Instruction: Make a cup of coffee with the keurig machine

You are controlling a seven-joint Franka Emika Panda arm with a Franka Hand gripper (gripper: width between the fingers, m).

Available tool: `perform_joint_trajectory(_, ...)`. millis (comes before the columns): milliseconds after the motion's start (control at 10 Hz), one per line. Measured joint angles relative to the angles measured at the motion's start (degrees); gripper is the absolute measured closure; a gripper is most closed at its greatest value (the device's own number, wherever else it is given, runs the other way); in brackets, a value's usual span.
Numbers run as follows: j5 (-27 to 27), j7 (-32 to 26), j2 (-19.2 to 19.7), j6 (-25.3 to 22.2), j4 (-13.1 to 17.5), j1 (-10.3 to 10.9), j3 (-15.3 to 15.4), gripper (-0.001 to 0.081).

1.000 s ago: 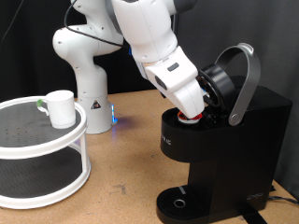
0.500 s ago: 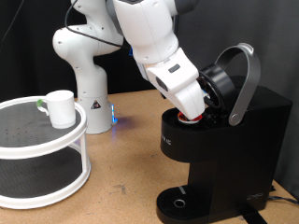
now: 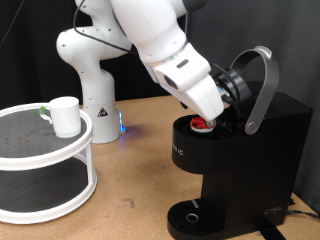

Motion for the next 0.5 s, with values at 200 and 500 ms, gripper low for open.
perform_joint_trajectory(200,0.56,-0.34,-2.27,-0.35,-0.18,-0.63,-0.82,0.0006)
perform_joint_trajectory(500,0.55,-0.51,-3.02,-1.44,-0.46,-0.97,-1.28,0.0006)
